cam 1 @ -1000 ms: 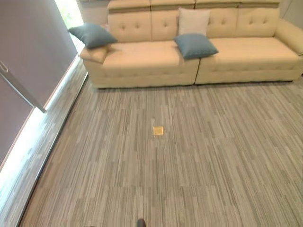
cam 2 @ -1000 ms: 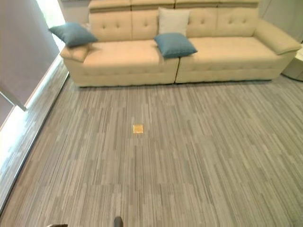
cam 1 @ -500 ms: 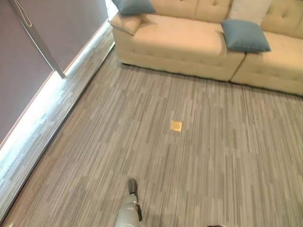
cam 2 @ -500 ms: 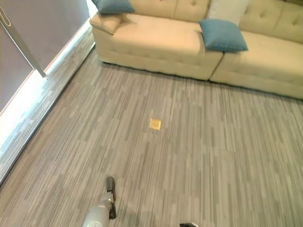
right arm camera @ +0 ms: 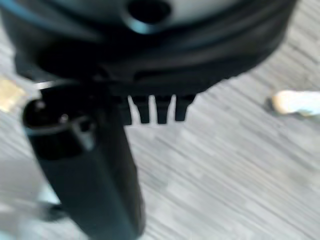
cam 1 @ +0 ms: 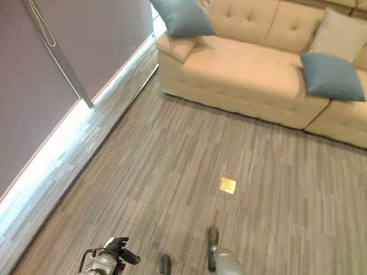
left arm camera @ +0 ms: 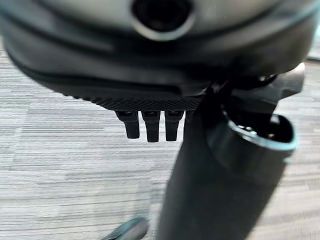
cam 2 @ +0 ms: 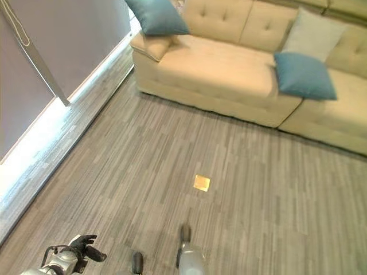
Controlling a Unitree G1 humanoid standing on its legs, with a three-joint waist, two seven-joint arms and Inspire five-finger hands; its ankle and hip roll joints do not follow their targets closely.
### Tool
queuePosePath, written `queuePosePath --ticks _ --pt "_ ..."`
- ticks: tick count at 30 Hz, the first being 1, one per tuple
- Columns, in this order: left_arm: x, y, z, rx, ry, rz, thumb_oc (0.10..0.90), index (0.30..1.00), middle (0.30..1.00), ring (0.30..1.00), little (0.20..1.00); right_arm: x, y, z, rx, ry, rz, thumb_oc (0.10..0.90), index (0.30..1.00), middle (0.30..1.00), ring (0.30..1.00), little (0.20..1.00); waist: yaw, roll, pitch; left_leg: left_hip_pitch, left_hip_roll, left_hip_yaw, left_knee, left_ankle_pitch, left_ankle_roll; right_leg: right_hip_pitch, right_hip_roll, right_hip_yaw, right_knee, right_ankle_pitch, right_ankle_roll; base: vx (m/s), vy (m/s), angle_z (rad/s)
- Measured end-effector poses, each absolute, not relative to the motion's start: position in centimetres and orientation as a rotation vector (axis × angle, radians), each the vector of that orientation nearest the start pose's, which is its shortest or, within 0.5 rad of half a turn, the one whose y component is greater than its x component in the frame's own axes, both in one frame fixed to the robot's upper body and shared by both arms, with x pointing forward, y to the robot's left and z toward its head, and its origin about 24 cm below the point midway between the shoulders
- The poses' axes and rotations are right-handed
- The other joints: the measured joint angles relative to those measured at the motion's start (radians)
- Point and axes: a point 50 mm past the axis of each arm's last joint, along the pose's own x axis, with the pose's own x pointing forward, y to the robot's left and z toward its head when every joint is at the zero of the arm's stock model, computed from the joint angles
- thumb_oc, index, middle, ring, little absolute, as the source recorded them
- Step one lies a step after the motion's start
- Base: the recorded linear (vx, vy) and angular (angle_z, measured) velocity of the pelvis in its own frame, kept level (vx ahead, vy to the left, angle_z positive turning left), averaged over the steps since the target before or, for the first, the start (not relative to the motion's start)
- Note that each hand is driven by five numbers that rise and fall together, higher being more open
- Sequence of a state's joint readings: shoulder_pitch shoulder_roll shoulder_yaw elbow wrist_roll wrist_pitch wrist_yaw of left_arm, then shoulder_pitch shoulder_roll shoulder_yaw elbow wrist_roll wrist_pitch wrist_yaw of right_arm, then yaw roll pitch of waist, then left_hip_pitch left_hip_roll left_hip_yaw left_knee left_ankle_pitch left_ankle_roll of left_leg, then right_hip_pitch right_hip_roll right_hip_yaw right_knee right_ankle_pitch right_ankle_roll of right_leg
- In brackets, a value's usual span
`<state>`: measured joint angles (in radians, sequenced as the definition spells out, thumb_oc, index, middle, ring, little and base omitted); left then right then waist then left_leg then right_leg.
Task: Pick up all the scattered cushions and arrange them neatly on the sofa.
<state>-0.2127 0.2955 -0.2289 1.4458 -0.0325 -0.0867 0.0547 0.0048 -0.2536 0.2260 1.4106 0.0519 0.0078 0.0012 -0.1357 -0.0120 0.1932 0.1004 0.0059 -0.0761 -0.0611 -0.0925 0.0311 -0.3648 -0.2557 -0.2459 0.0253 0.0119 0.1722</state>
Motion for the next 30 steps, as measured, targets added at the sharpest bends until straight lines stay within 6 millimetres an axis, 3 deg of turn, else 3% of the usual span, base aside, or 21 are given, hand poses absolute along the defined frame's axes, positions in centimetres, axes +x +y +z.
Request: queuePosePath --ticks 1,2,3,4,5,7,8,9,11,13,14,15,16,17,19,22,23,24,26,28,30 --pt "12.0 25.9 -14.9 0.434 1.196 0.072 0.800 0.900 0.900 0.900 0.900 3.1 -24.2 -17.0 -0.317 1.468 -0.024 0.800 0.900 0.900 0.900 0.900 -0.008 -0.002 -0.017 0.063 0.036 -0.021 -0.034 -0.032 -0.039 0.009 0.008 -0.003 0.079 -0.001 0.001 0.71 -0.365 0.57" --pt "10.8 25.8 -15.3 0.429 1.232 0.069 0.800 0.900 0.900 0.900 0.900 2.4 -24.4 -17.0 -0.313 1.484 -0.031 0.800 0.900 0.900 0.900 0.900 -0.021 0.014 -0.027 0.081 0.069 -0.031 -0.033 -0.047 -0.056 0.011 0.027 -0.013 0.110 0.053 -0.018 0.66 -0.399 0.69" --pt "8.6 25.6 -15.9 0.428 1.307 0.058 0.800 0.900 0.900 0.900 0.900 2.4 -24.7 -16.9 -0.310 1.484 -0.048 0.800 0.900 0.900 0.900 0.900 -0.036 0.052 -0.041 0.100 0.127 -0.040 0.045 -0.073 -0.100 0.030 0.063 -0.048 0.187 0.076 -0.045 0.65 -0.421 0.56" --pt "7.5 25.6 -16.1 0.421 1.341 0.058 0.800 0.900 0.900 0.900 0.900 3.4 -24.8 -16.8 -0.312 1.463 -0.051 0.800 0.900 0.900 0.900 0.900 -0.036 0.050 -0.040 0.083 0.143 -0.028 0.116 -0.076 -0.121 0.043 0.086 -0.040 0.208 0.055 -0.078 0.63 -0.534 0.27" --pt "6.1 25.6 -16.3 0.400 1.379 0.071 0.800 0.900 0.900 0.900 0.900 3.9 -25.0 -16.8 -0.311 1.450 -0.055 0.800 0.900 0.900 0.900 0.900 -0.027 0.025 -0.050 0.041 0.154 -0.022 0.279 -0.059 -0.148 0.081 0.114 -0.032 0.207 0.025 -0.117 0.61 -0.579 -0.27" --pt "4.1 26.0 -16.4 0.325 1.438 0.143 0.800 0.900 0.900 0.900 0.900 6.3 -25.5 -16.3 -0.339 1.365 -0.059 0.800 0.900 0.900 0.900 0.900 0.017 -0.008 -0.066 -0.073 0.163 -0.045 0.597 0.078 -0.202 0.161 0.167 -0.026 0.163 -0.008 -0.185 0.49 -0.458 -0.50" --pt "3.5 26.5 -16.3 0.311 1.451 0.175 0.800 0.900 0.900 0.900 0.900 7.3 -25.6 -16.1 -0.349 1.327 -0.055 0.800 0.900 0.900 0.900 0.900 0.043 -0.035 -0.074 -0.141 0.154 -0.058 0.751 0.233 -0.212 0.206 0.184 -0.018 0.122 -0.005 -0.210 0.61 -0.433 -0.53" --pt "2.8 26.9 -16.2 0.315 1.470 0.186 0.800 0.900 0.900 0.900 0.900 8.3 -26.0 -15.8 -0.366 1.298 -0.062 0.800 0.900 0.900 0.900 0.900 0.072 -0.060 -0.077 -0.215 0.147 -0.060 0.897 0.293 -0.214 0.253 0.202 0.006 0.091 -0.019 -0.242 0.81 -0.469 -0.56" --pt "3.1 27.0 -16.2 0.282 1.454 0.223 0.800 0.900 0.900 0.900 0.900 10.0 -26.6 -15.3 -0.408 1.270 -0.072 0.800 0.900 0.900 0.900 0.900 0.130 -0.099 -0.065 -0.330 0.140 0.048 1.028 0.191 -0.116 0.357 0.223 0.050 0.028 -0.028 -0.262 0.68 -0.102 -0.55" --pt "2.4 27.1 -16.2 0.268 1.473 0.240 0.800 0.900 0.900 0.900 0.900 11.8 -26.5 -14.8 -0.463 1.224 -0.040 0.800 0.900 0.900 0.900 0.900 0.172 -0.102 -0.058 -0.399 0.097 0.112 0.966 0.128 -0.104 0.445 0.243 0.086 -0.024 -0.068 -0.253 0.85 0.075 -0.47" --pt "2.8 27.1 -16.2 0.266 1.460 0.244 0.800 0.900 0.900 0.900 0.900 12.1 -26.6 -14.7 -0.504 1.225 -0.013 0.800 0.900 0.900 0.900 0.900 0.200 -0.094 -0.048 -0.413 0.080 0.160 0.784 0.082 -0.080 0.500 0.259 0.111 -0.068 -0.062 -0.260 0.70 0.114 -0.47" --pt "2.8 27.1 -16.2 0.263 1.452 0.244 0.800 0.900 0.900 0.900 0.900 12.5 -26.5 -14.6 -0.531 1.215 0.008 0.800 0.900 0.900 0.900 0.900 0.238 -0.087 -0.050 -0.408 0.063 0.175 0.615 0.083 -0.088 0.518 0.266 0.139 -0.084 -0.088 -0.233 0.67 0.100 -0.80" --pt "2.9 27.0 -16.2 0.259 1.445 0.245 0.800 0.900 0.900 0.900 0.900 12.6 -26.5 -14.6 -0.551 1.214 0.025 0.800 0.900 0.900 0.900 0.900 0.261 -0.081 -0.052 -0.400 0.055 0.185 0.476 0.094 -0.100 0.526 0.274 0.157 -0.094 -0.073 -0.244 0.46 0.045 -1.06" --pt "3.1 27.0 -16.2 0.258 1.449 0.243 0.800 0.900 0.900 0.900 0.900 14.2 -26.5 -14.0 -0.585 1.161 0.042 0.800 0.900 0.900 0.900 0.900 0.277 -0.045 -0.036 -0.447 0.058 0.182 0.334 0.149 -0.111 0.582 0.309 0.169 -0.118 -0.080 -0.231 0.67 0.077 -0.77" --pt "3.3 27.3 -16.1 0.275 1.442 0.261 0.800 0.900 0.900 0.900 0.900 14.1 -25.8 -14.2 -0.634 1.163 0.100 0.800 0.900 0.900 0.900 0.900 0.280 -0.029 -0.039 -0.494 0.044 0.241 0.144 0.174 -0.113 0.647 0.323 0.167 -0.118 -0.152 -0.225 0.73 0.136 -0.36" --pt "3.3 27.0 -16.2 0.248 1.404 0.274 0.800 0.900 0.900 0.900 0.900 13.5 -25.0 -14.7 -0.655 1.180 0.147 0.800 0.900 0.900 0.900 0.900 0.311 -0.044 -0.053 -0.525 0.022 0.264 0.151 0.170 -0.066 0.720 0.289 0.205 -0.108 -0.240 -0.195 0.64 0.164 -0.46" --pt "3.1 26.9 -16.2 0.229 1.405 0.286 0.800 0.900 0.900 0.900 0.900 13.1 -24.7 -14.9 -0.668 1.186 0.169 0.800 0.900 0.900 0.900 0.900 0.309 -0.044 -0.058 -0.506 0.016 0.266 0.160 0.229 0.001 0.760 0.277 0.221 -0.099 -0.263 -0.159 0.75 0.215 -0.39" --pt "3.9 26.9 -16.2 0.225 1.380 0.291 0.800 0.900 0.900 0.900 0.900 12.7 -24.1 -15.2 -0.663 1.197 0.189 0.800 0.900 0.900 0.900 0.900 0.305 -0.070 -0.049 -0.495 0.004 0.272 0.197 0.267 0.020 0.764 0.246 0.225 -0.050 -0.277 -0.139 0.49 0.153 -0.26" --pt "5.2 26.7 -16.0 0.206 1.313 0.289 0.800 0.900 0.900 0.900 0.900 12.0 -23.1 -15.6 -0.669 1.196 0.244 0.800 0.900 0.900 0.900 0.900 0.317 -0.096 -0.059 -0.452 -0.003 0.277 0.203 0.299 0.060 0.633 0.225 0.188 0.279 -0.292 -0.062 0.39 0.135 -0.13" --pt "7.0 26.4 -15.8 0.202 1.259 0.272 0.800 0.900 0.900 0.900 0.900 11.9 -22.7 -15.7 -0.662 1.187 0.257 0.800 0.900 0.900 0.900 0.900 0.301 -0.110 -0.065 -0.393 -0.030 0.262 0.196 0.233 0.075 0.515 0.200 0.195 0.567 -0.189 0.001 0.56 0.214 0.25" --pt "8.8 26.2 -15.6 0.229 1.213 0.234 0.800 0.900 0.900 0.900 0.900 12.5 -22.9 -15.5 -0.658 1.165 0.239 0.800 0.900 0.900 0.900 0.900 0.252 -0.093 -0.050 -0.321 -0.072 0.212 0.176 0.181 0.117 0.398 0.175 0.178 0.783 -0.171 -0.019 0.67 0.186 0.61"
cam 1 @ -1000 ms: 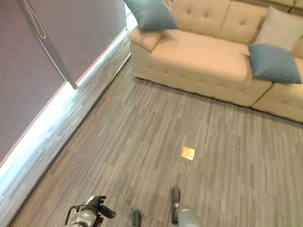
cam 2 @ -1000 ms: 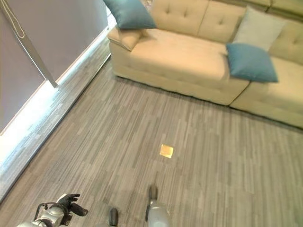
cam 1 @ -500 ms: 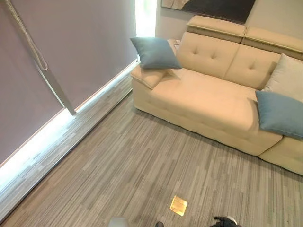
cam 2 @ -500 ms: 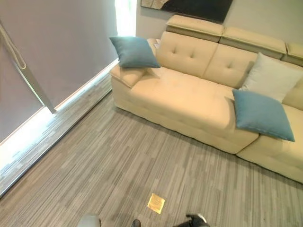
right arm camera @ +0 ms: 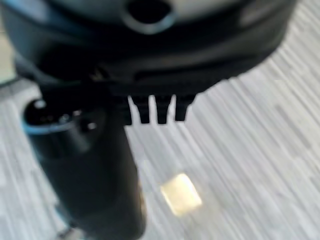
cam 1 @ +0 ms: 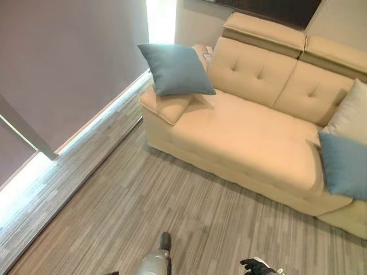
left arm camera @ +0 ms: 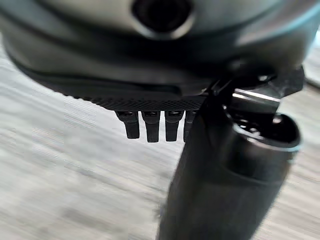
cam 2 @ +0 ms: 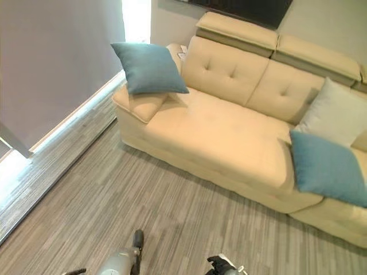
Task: Pick up all the scattered cushions and arrange them neatly on the sofa.
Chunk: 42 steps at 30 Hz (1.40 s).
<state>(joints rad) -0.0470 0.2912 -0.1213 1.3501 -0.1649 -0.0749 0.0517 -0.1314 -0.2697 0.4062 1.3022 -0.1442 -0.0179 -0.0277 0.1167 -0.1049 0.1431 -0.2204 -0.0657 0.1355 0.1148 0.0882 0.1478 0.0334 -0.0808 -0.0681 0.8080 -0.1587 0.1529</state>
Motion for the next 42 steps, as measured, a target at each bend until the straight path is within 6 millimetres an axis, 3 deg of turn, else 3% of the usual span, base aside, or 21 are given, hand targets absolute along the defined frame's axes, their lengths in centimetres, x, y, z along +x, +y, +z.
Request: queuePosePath --ticks 3,5,6,10,12,14,16,17,18,19,21,22,23,24,26,30,34,36,39,41,42 --pt "10.3 25.7 -15.2 0.249 1.143 0.190 0.800 0.900 0.900 0.900 0.900 14.5 -23.8 -14.4 -0.657 1.069 0.191 0.800 0.900 0.900 0.900 0.900 -0.071 0.068 0.041 0.128 -0.005 -0.086 -0.084 -0.003 0.004 -0.137 0.001 -0.066 -0.043 -0.091 -0.069 0.60 -0.012 0.72" --pt "11.0 25.5 -15.0 0.251 1.120 0.178 0.800 0.900 0.900 0.900 0.900 14.5 -24.8 -14.1 -0.687 1.071 0.169 0.800 0.900 0.900 0.900 0.900 -0.091 0.084 0.051 0.159 -0.028 -0.129 -0.084 -0.025 0.008 -0.235 -0.003 -0.052 -0.118 -0.096 -0.061 0.44 -0.134 0.88" --pt "11.4 25.5 -14.9 0.265 1.101 0.165 0.800 0.900 0.900 0.900 0.900 14.5 -25.1 -14.1 -0.693 1.075 0.165 0.800 0.900 0.900 0.900 0.900 -0.110 0.084 0.057 0.160 -0.033 -0.165 -0.078 -0.039 0.014 -0.265 0.014 0.000 -0.238 -0.090 -0.066 0.41 -0.118 1.00" --pt "11.2 24.7 -15.2 0.261 1.127 0.140 0.800 0.900 0.900 0.900 0.900 15.0 -25.0 -13.9 -0.701 1.080 0.172 0.800 0.900 0.900 0.900 0.900 -0.141 0.090 0.101 0.210 -0.060 -0.211 -0.070 -0.099 0.021 -0.351 -0.054 -0.027 -0.697 0.119 -0.042 0.71 -0.217 0.63" --pt "8.9 24.4 -16.0 0.252 1.223 0.146 0.800 0.900 0.900 0.900 0.900 14.6 -24.8 -14.1 -0.694 1.099 0.188 0.800 0.900 0.900 0.900 0.900 -0.160 0.098 0.108 0.259 -0.062 -0.239 -0.061 -0.146 0.000 -0.359 -0.094 -0.079 -0.817 0.207 -0.031 0.38 -0.237 0.33" --pt "6.3 24.6 -16.5 0.285 1.329 0.138 0.800 0.900 0.900 0.900 0.900 12.6 -24.5 -14.9 -0.674 1.150 0.201 0.800 0.900 0.900 0.900 0.900 -0.181 0.088 0.086 0.320 -0.053 -0.292 -0.046 -0.214 -0.037 -0.314 -0.121 -0.082 -0.779 0.224 -0.021 0.42 -0.280 0.61" --pt "4.4 24.8 -16.7 0.292 1.386 0.148 0.800 0.900 0.900 0.900 0.900 11.6 -24.4 -15.2 -0.662 1.178 0.199 0.800 0.900 0.900 0.900 0.900 -0.183 0.082 0.064 0.351 -0.011 -0.316 -0.016 -0.282 -0.080 -0.301 -0.099 -0.088 -0.701 0.271 -0.058 0.37 -0.274 0.52" --pt "3.8 24.7 -16.8 0.290 1.418 0.145 0.800 0.900 0.900 0.900 0.900 11.7 -24.7 -15.2 -0.664 1.178 0.190 0.800 0.900 0.900 0.900 0.900 -0.193 0.111 0.048 0.343 0.033 -0.303 0.057 -0.311 -0.138 -0.285 -0.069 -0.112 -0.682 0.278 -0.067 0.33 -0.342 0.57" --pt "4.1 25.0 -16.7 0.287 1.420 0.164 0.800 0.900 0.900 0.900 0.900 12.3 -24.7 -15.0 -0.632 1.163 0.156 0.800 0.900 0.900 0.900 0.900 -0.188 0.091 0.061 0.222 0.053 -0.225 0.363 -0.321 -0.193 -0.260 -0.046 -0.115 -0.667 0.274 -0.110 0.40 -0.468 0.24" --pt "4.2 25.0 -16.7 0.286 1.416 0.167 0.800 0.900 0.900 0.900 0.900 13.1 -24.6 -14.8 -0.645 1.145 0.162 0.800 0.900 0.900 0.900 0.900 -0.169 0.075 0.060 0.175 0.052 -0.201 0.469 -0.276 -0.212 -0.239 -0.024 -0.110 -0.665 0.258 -0.154 0.24 -0.350 -0.32" --pt "3.7 24.8 -16.8 0.281 1.433 0.167 0.800 0.900 0.900 0.900 0.900 14.2 -24.5 -14.3 -0.666 1.095 0.162 0.800 0.900 0.900 0.900 0.900 -0.151 0.058 0.039 0.079 0.098 -0.183 0.695 -0.156 -0.254 -0.185 0.019 -0.113 -0.680 0.227 -0.191 0.21 -0.227 -0.44" --pt "3.8 24.8 -16.8 0.285 1.431 0.168 0.800 0.900 0.900 0.900 0.900 15.2 -24.0 -14.0 -0.678 1.051 0.167 0.800 0.900 0.900 0.900 0.900 -0.143 0.045 0.030 0.034 0.119 -0.163 0.748 -0.035 -0.274 -0.168 0.034 -0.122 -0.674 0.207 -0.207 0.31 -0.137 0.12" --pt "5.2 24.9 -16.6 0.314 1.392 0.152 0.800 0.900 0.900 0.900 0.900 15.5 -24.0 -13.9 -0.686 1.043 0.156 0.800 0.900 0.900 0.900 0.900 -0.135 0.008 0.028 -0.012 0.139 -0.118 0.814 -0.047 -0.272 -0.155 0.032 -0.124 -0.682 0.195 -0.206 0.42 -0.154 0.19" --pt "6.0 25.0 -16.5 0.344 1.358 0.135 0.800 0.900 0.900 0.900 0.900 16.5 -24.1 -13.5 -0.686 1.023 0.137 0.800 0.900 0.900 0.900 0.900 -0.117 0.005 0.033 -0.053 0.153 -0.087 0.785 -0.099 -0.227 -0.133 0.048 -0.122 -0.691 0.174 -0.229 0.33 -0.036 0.23" --pt "6.6 25.1 -16.4 0.355 1.337 0.130 0.800 0.900 0.900 0.900 0.900 17.4 -24.6 -13.0 -0.692 0.996 0.105 0.800 0.900 0.900 0.900 0.900 -0.099 0.018 0.042 -0.071 0.154 -0.063 0.616 -0.140 -0.219 -0.100 0.076 -0.123 -0.731 0.170 -0.247 0.33 -0.001 -0.06" --pt "8.0 25.3 -16.1 0.367 1.303 0.132 0.800 0.900 0.900 0.900 0.900 19.3 -24.6 -12.0 -0.707 0.928 0.096 0.800 0.900 0.900 0.900 0.900 -0.091 0.064 0.079 -0.093 0.150 -0.075 0.220 -0.096 -0.250 -0.041 0.122 -0.122 -0.764 0.147 -0.247 0.33 0.037 -0.08" --pt "8.3 25.7 -15.9 0.374 1.303 0.147 0.800 0.900 0.900 0.900 0.900 19.3 -24.3 -12.1 -0.721 0.923 0.103 0.800 0.900 0.900 0.900 0.900 -0.066 0.089 0.124 -0.060 0.166 -0.205 -0.013 -0.014 -0.291 0.049 0.170 -0.044 -0.814 0.121 -0.232 0.46 0.109 -0.52" --pt "8.1 26.2 -15.8 0.380 1.314 0.164 0.800 0.900 0.900 0.900 0.900 19.3 -24.0 -12.2 -0.723 0.922 0.112 0.800 0.900 0.900 0.900 0.900 -0.043 0.078 0.149 -0.050 0.188 -0.235 -0.057 0.011 -0.295 0.102 0.183 -0.004 -0.832 0.124 -0.252 0.44 0.152 -0.76" --pt "7.7 26.8 -15.7 0.350 1.315 0.222 0.800 0.900 0.900 0.900 0.900 19.1 -24.5 -12.1 -0.758 0.920 0.097 0.800 0.900 0.900 0.900 0.900 -0.019 0.066 0.155 -0.060 0.210 -0.291 -0.052 0.022 -0.297 0.159 0.187 0.090 -0.825 0.078 -0.236 0.46 0.225 -0.92" --pt "7.3 26.9 -15.7 0.332 1.326 0.258 0.800 0.900 0.900 0.900 0.900 18.4 -25.4 -12.3 -0.759 0.948 0.053 0.800 0.900 0.900 0.900 0.900 -0.023 0.072 0.121 -0.049 0.204 -0.278 -0.012 0.027 -0.286 0.193 0.174 0.119 -0.832 0.034 -0.203 0.36 0.248 -0.56" --pt "7.4 27.1 -15.6 0.339 1.323 0.263 0.800 0.900 0.900 0.900 0.900 17.8 -25.7 -12.5 -0.752 0.967 0.033 0.800 0.900 0.900 0.900 0.900 -0.025 0.068 0.110 -0.040 0.201 -0.273 -0.020 0.105 -0.260 0.205 0.164 0.131 -0.819 0.007 -0.180 0.37 0.290 -0.36"
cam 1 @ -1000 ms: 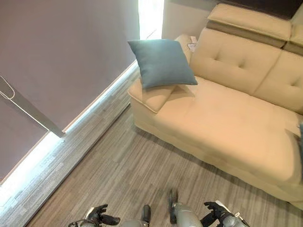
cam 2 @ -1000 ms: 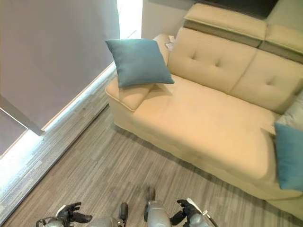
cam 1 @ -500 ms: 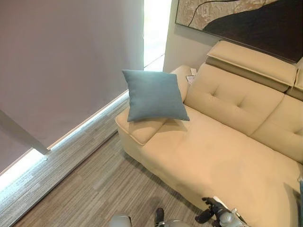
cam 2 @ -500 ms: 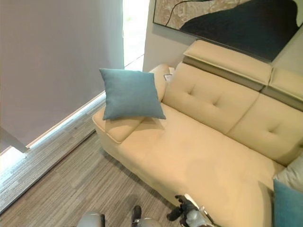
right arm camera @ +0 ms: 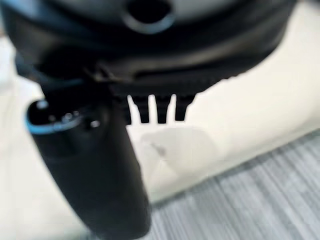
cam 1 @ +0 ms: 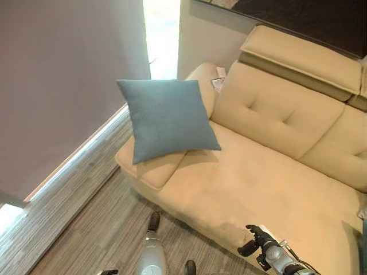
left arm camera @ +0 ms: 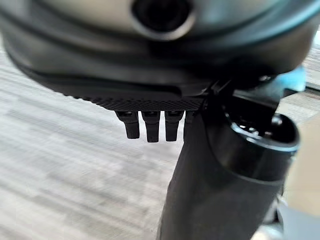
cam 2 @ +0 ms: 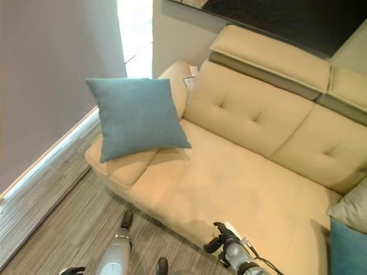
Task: Pick up all the scattered cushions and arrange them neatly on the sofa.
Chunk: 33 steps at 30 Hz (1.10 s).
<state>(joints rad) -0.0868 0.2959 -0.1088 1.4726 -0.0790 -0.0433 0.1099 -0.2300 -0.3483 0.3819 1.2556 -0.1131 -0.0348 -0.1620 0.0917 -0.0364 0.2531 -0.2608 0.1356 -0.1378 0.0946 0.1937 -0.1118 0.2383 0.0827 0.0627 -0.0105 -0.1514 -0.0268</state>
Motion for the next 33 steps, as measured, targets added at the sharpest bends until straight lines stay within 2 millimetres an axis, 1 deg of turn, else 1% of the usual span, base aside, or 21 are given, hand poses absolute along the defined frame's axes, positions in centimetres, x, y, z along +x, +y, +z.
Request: queuePosePath --ticks 1,3,4,5,6,7,8,9,10,11,13,14,15,16,17,18,19,21,24,26,33 --pt "8.2 27.9 -15.2 0.364 1.290 0.285 0.800 0.900 0.900 0.900 0.900 17.4 -25.2 -12.8 -0.737 0.980 0.037 0.800 0.900 0.900 0.900 0.900 0.004 -0.039 -0.013 0.013 -0.027 0.026 -0.010 -0.016 0.021 -0.029 -0.038 -0.002 0.044 -0.026 0.023 0.20 0.184 -0.23" --pt "10.3 29.4 -14.1 0.397 1.227 0.318 0.800 0.900 0.900 0.900 0.900 17.5 -24.6 -12.9 -0.708 0.967 0.037 0.800 0.900 0.900 0.900 0.900 0.004 -0.085 -0.043 0.036 -0.071 0.084 -0.020 -0.037 0.065 -0.061 -0.099 -0.002 0.116 -0.037 0.047 0.11 0.122 -0.32" --pt "10.6 29.8 -13.9 0.405 1.217 0.329 0.800 0.900 0.900 0.900 0.900 17.6 -24.6 -12.9 -0.697 0.965 0.024 0.800 0.900 0.900 0.900 0.900 0.006 -0.086 -0.044 0.050 -0.077 0.095 -0.025 -0.037 0.077 -0.070 -0.110 -0.004 0.151 -0.046 0.060 0.09 0.127 -0.42" --pt "12.9 30.6 -12.8 0.429 1.126 0.362 0.800 0.900 0.900 0.900 0.900 18.7 -24.3 -12.4 -0.693 0.927 0.012 0.800 0.900 0.900 0.900 0.900 -0.004 -0.083 -0.049 0.070 -0.094 0.120 -0.023 -0.060 0.106 -0.089 -0.133 -0.006 0.189 -0.032 0.096 0.12 0.189 -0.35" --pt "13.5 31.0 -12.4 0.428 1.095 0.382 0.800 0.900 0.900 0.900 0.900 18.9 -24.3 -12.3 -0.691 0.918 0.012 0.800 0.900 0.900 0.900 0.900 0.002 -0.079 -0.055 0.070 -0.102 0.132 -0.012 -0.071 0.115 -0.104 -0.149 -0.003 0.228 -0.039 0.122 0.08 0.173 -0.37" --pt "15.9 31.2 -11.3 0.429 0.993 0.401 0.800 0.900 0.900 0.900 0.900 19.9 -24.0 -11.8 -0.687 0.874 0.007 0.800 0.900 0.900 0.900 0.900 -0.004 -0.070 -0.060 0.076 -0.109 0.146 -0.011 -0.092 0.142 -0.146 -0.163 -0.009 0.291 -0.041 0.139 0.02 0.129 -0.36" --pt "17.1 31.3 -10.5 0.412 0.942 0.414 0.800 0.900 0.900 0.900 0.900 20.8 -23.7 -11.0 -0.684 0.820 0.010 0.800 0.900 0.900 0.900 0.900 -0.002 -0.056 -0.060 0.078 -0.106 0.163 -0.016 -0.097 0.150 -0.181 -0.177 -0.032 0.355 -0.043 0.152 0.03 0.083 -0.58" --pt "18.3 31.2 -9.9 0.400 0.882 0.424 0.800 0.900 0.900 0.900 0.900 22.2 -23.3 -10.0 -0.687 0.738 0.016 0.800 0.900 0.900 0.900 0.900 0.001 -0.044 -0.056 0.094 -0.104 0.194 -0.033 -0.086 0.154 -0.222 -0.207 -0.090 0.416 -0.054 0.157 0.01 0.038 -0.67" --pt "19.7 31.6 -8.9 0.366 0.844 0.459 0.800 0.900 0.900 0.900 0.900 23.3 -22.9 -9.0 -0.705 0.675 0.028 0.800 0.900 0.900 0.900 0.900 -0.007 -0.030 -0.057 0.098 -0.099 0.227 -0.027 -0.101 0.173 -0.234 -0.248 -0.147 0.399 -0.064 0.162 0.01 0.023 -0.75" --pt "20.7 31.7 -8.3 0.324 0.835 0.489 0.800 0.900 0.900 0.900 0.900 24.5 -22.3 -8.2 -0.729 0.626 0.054 0.800 0.900 0.900 0.900 0.900 0.000 -0.017 -0.062 0.099 -0.100 0.238 -0.026 -0.101 0.173 -0.245 -0.296 -0.204 0.357 -0.060 0.167 -0.04 -0.016 -0.67" --pt "24.1 31.7 -5.2 0.206 0.573 0.575 0.800 0.900 0.900 0.900 0.900 27.0 -22.7 -5.4 -0.817 0.489 0.074 0.800 0.900 0.900 0.900 0.900 -0.024 0.012 -0.056 0.085 -0.093 0.241 -0.028 -0.100 0.166 -0.267 -0.339 -0.243 0.218 -0.034 0.186 0.08 -0.058 -0.31" --pt "25.6 31.1 -3.9 0.162 0.486 0.569 0.800 0.900 0.900 0.900 0.900 27.4 -23.0 -4.7 -0.822 0.459 0.055 0.800 0.900 0.900 0.900 0.900 -0.035 0.009 -0.055 0.080 -0.100 0.235 -0.027 -0.097 0.163 -0.270 -0.345 -0.230 0.181 -0.016 0.201 0.14 -0.059 0.25" --pt "26.6 30.7 -2.5 0.092 0.396 0.577 0.800 0.900 0.900 0.900 0.900 28.0 -23.7 -3.5 -0.820 0.419 0.009 0.800 0.900 0.900 0.900 0.900 -0.036 -0.005 -0.055 0.071 -0.115 0.219 -0.025 -0.091 0.153 -0.268 -0.345 -0.182 0.132 0.000 0.215 0.09 -0.096 0.47" --pt "28.4 30.2 -1.5 0.090 0.367 0.548 0.800 0.900 0.900 0.900 0.900 30.8 -25.2 -1.6 -0.915 0.443 -0.001 0.800 0.900 0.900 0.900 0.900 -0.051 -0.017 -0.055 0.055 -0.132 0.204 -0.014 -0.087 0.138 -0.266 -0.347 -0.167 0.080 0.057 0.220 -0.05 -0.047 0.56" --pt "29.7 29.0 -0.6 0.070 0.336 0.510 0.800 0.900 0.900 0.900 0.900 31.5 -27.1 0.4 -0.899 0.439 -0.094 0.800 0.900 0.900 0.900 0.900 -0.067 -0.013 -0.052 0.042 -0.132 0.198 -0.012 -0.079 0.126 -0.277 -0.343 -0.165 0.078 0.118 0.226 -0.02 -0.065 0.71" --pt "29.3 27.4 1.3 -0.014 0.170 0.450 0.800 0.900 0.900 0.900 0.900 29.5 -28.9 5.6 -0.768 0.161 -0.224 0.800 0.900 0.900 0.900 0.900 -0.048 0.010 -0.046 0.006 -0.117 0.184 -0.016 -0.070 0.110 -0.306 -0.331 -0.180 0.087 0.114 0.218 0.02 -0.031 0.30" --pt "27.8 27.7 1.8 -0.031 0.098 0.453 0.800 0.900 0.900 0.900 0.900 29.2 -28.7 8.1 -0.733 0.016 -0.223 0.800 0.900 0.900 0.900 0.900 -0.055 0.008 -0.045 0.004 -0.100 0.192 -0.012 -0.073 0.090 -0.326 -0.321 -0.169 0.097 0.113 0.211 0.05 -0.039 -0.08" --pt "26.4 28.7 0.1 -0.049 0.171 0.505 0.800 0.900 0.900 0.900 0.900 29.5 -29.5 10.8 -0.758 -0.084 -0.241 0.800 0.900 0.900 0.900 0.900 -0.060 0.003 -0.059 0.023 -0.080 0.203 0.007 -0.089 0.070 -0.296 -0.298 -0.164 0.095 0.116 0.203 0.04 -0.033 -0.36" --pt "26.1 28.9 -0.7 -0.061 0.224 0.519 0.800 0.900 0.900 0.900 0.900 30.4 -31.0 11.1 -0.742 -0.048 -0.297 0.800 0.900 0.900 0.900 0.900 -0.073 -0.011 -0.075 0.018 -0.064 0.197 0.004 -0.091 0.063 -0.302 -0.285 -0.169 0.099 0.106 0.190 0.00 -0.010 0.02" --pt "26.5 28.1 -1.1 -0.104 0.248 0.508 0.800 0.900 0.900 0.900 0.900 31.0 -32.2 10.8 -0.703 0.018 -0.346 0.800 0.900 0.900 0.900 0.900 -0.079 -0.016 -0.075 -0.012 -0.062 0.186 0.002 -0.078 0.066 -0.322 -0.279 -0.175 0.088 0.116 0.187 -0.01 -0.002 0.12" --pt "27.0 26.3 -2.8 -0.323 0.314 0.523 0.800 0.900 0.900 0.900 0.900 31.9 -27.9 8.0 -0.670 0.059 -0.169 0.800 0.900 0.900 0.900 0.900 -0.051 -0.009 -0.071 -0.021 -0.077 0.185 -0.011 -0.080 0.069 -0.320 -0.287 -0.181 0.058 0.119 0.190 -0.04 -0.001 0.02"
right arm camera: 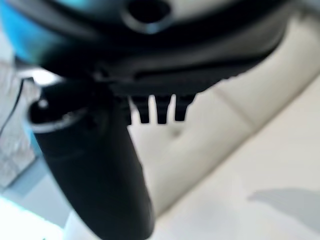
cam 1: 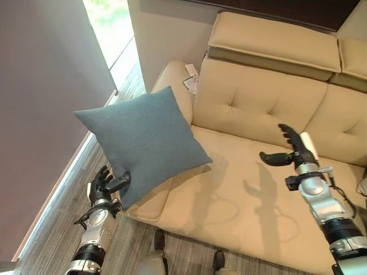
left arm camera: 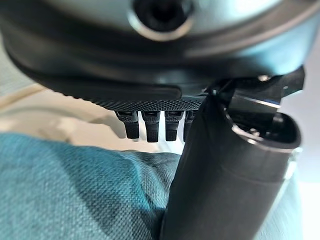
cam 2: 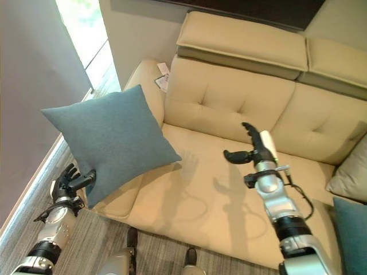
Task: Pick up all the scattered cushions and arrange them neatly on the sofa.
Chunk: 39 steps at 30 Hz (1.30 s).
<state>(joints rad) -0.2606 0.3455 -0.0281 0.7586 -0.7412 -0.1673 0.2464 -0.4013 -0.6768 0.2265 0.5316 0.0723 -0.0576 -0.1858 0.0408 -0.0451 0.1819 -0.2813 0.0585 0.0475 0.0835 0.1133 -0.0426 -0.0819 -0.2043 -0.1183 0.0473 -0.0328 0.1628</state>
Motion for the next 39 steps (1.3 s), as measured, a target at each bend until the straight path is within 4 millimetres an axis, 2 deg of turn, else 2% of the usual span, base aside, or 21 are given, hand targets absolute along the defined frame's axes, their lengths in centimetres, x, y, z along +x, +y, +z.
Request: queuePosePath --ticks 2,7,12,14,17,22,27,28,29,33,35,36,39 --pt "27.5 26.1 -2.5 -0.385 0.298 0.530 0.800 0.900 0.900 0.900 0.900 32.4 -27.4 8.6 -0.659 0.032 -0.152 0.800 0.900 0.900 0.900 0.900 0.001 0.008 0.006 -0.028 -0.001 -0.004 0.004 0.001 0.000 -0.022 -0.001 -0.008 0.001 0.002 0.002 -0.09 -0.005 0.08" --pt "28.5 25.9 -1.6 -0.508 0.240 0.535 0.800 0.900 0.900 0.900 0.900 34.5 -26.2 12.4 -0.632 -0.090 -0.147 0.800 0.900 0.900 0.900 0.900 0.000 0.015 0.026 -0.100 -0.007 -0.002 0.016 0.008 0.006 -0.092 -0.007 -0.002 0.004 0.018 0.008 -0.05 0.011 -0.01" --pt "29.6 26.2 -0.1 -0.589 0.147 0.558 0.800 0.900 0.900 0.900 0.900 36.3 -24.6 16.6 -0.624 -0.227 -0.143 0.800 0.900 0.900 0.900 0.900 0.006 0.009 0.089 -0.138 -0.010 -0.002 0.017 0.021 0.009 -0.138 -0.011 0.007 0.022 0.023 0.011 -0.01 0.002 0.00" --pt "30.1 26.3 0.6 -0.618 0.118 0.557 0.800 0.900 0.900 0.900 0.900 36.6 -24.0 17.4 -0.623 -0.260 -0.130 0.800 0.900 0.900 0.900 0.900 0.009 0.001 0.094 -0.164 -0.013 -0.003 0.017 0.028 0.012 -0.162 -0.014 0.006 0.021 0.030 0.013 -0.01 0.000 0.02" --pt "30.9 26.4 1.6 -0.635 0.090 0.537 0.800 0.900 0.900 0.900 0.900 36.9 -23.0 17.5 -0.608 -0.266 -0.095 0.800 0.900 0.900 0.900 0.900 0.011 -0.020 0.111 -0.169 -0.017 -0.002 0.017 0.030 0.013 -0.169 -0.016 0.009 0.022 0.033 0.014 -0.04 0.006 0.00" --pt "32.3 25.6 3.2 -0.695 0.033 0.462 0.800 0.900 0.900 0.900 0.900 37.8 -21.8 17.7 -0.617 -0.254 -0.037 0.800 0.900 0.900 0.900 0.900 0.016 -0.024 0.114 -0.224 -0.021 -0.002 0.018 0.041 0.017 -0.223 -0.020 0.012 0.025 0.046 0.017 -0.04 0.017 0.01" --pt "33.4 24.4 4.4 -0.721 -0.006 0.405 0.800 0.900 0.900 0.900 0.900 38.6 -20.0 17.3 -0.628 -0.226 0.029 0.800 0.900 0.900 0.900 0.900 0.030 -0.027 0.125 -0.256 -0.028 -0.001 0.016 0.052 0.005 -0.264 -0.029 0.013 0.042 0.054 0.024 -0.01 0.001 0.02" --pt "33.7 24.2 4.8 -0.721 -0.014 0.394 0.582 0.573 0.573 0.573 0.573 38.7 -19.5 17.2 -0.617 -0.226 0.038 0.800 0.900 0.900 0.900 0.900 0.032 -0.032 0.130 -0.257 -0.030 -0.001 0.016 0.054 0.004 -0.270 -0.033 0.014 0.046 0.053 0.022 -0.02 0.006 0.04" --pt "33.9 24.1 5.0 -0.734 -0.022 0.388 0.400 0.300 0.300 0.300 0.300 38.8 -19.0 17.2 -0.607 -0.232 0.048 0.800 0.900 0.900 0.900 0.900 0.032 -0.037 0.133 -0.262 -0.032 -0.002 0.016 0.054 0.002 -0.278 -0.040 0.014 0.050 0.052 0.023 0.00 0.000 0.00" --pt "34.3 23.5 5.9 -0.751 -0.066 0.362 0.400 0.300 0.300 0.300 0.300 39.4 -17.0 18.8 -0.621 -0.278 0.080 0.800 0.900 0.900 0.900 0.900 0.030 -0.039 0.134 -0.295 -0.038 0.002 0.018 0.055 0.001 -0.317 -0.046 0.029 0.056 0.058 0.029 0.00 0.000 0.00" --pt "34.6 23.2 6.4 -0.754 -0.083 0.344 0.400 0.300 0.300 0.300 0.300 39.7 -16.0 20.1 -0.698 -0.314 0.103 0.800 0.900 0.900 0.900 0.900 0.030 -0.048 0.139 -0.300 -0.039 0.007 0.016 0.057 -0.001 -0.325 -0.046 0.039 0.056 0.060 0.030 0.00 0.000 0.00" --pt "34.7 23.0 6.7 -0.748 -0.088 0.326 0.400 0.300 0.300 0.300 0.300 39.8 -16.1 20.8 -0.771 -0.333 0.109 0.800 0.900 0.900 0.900 0.900 0.030 -0.052 0.141 -0.300 -0.041 0.008 0.016 0.057 -0.001 -0.324 -0.047 0.040 0.056 0.060 0.030 0.02 -0.020 0.04" --pt "35.2 22.3 7.5 -0.717 -0.096 0.279 0.400 0.300 0.300 0.300 0.300 40.0 -16.5 22.3 -0.810 -0.363 0.079 0.800 0.900 0.900 0.900 0.900 0.030 -0.066 0.147 -0.300 -0.041 0.008 0.017 0.057 -0.001 -0.320 -0.047 0.041 0.056 0.060 0.030 0.01 -0.015 0.06"
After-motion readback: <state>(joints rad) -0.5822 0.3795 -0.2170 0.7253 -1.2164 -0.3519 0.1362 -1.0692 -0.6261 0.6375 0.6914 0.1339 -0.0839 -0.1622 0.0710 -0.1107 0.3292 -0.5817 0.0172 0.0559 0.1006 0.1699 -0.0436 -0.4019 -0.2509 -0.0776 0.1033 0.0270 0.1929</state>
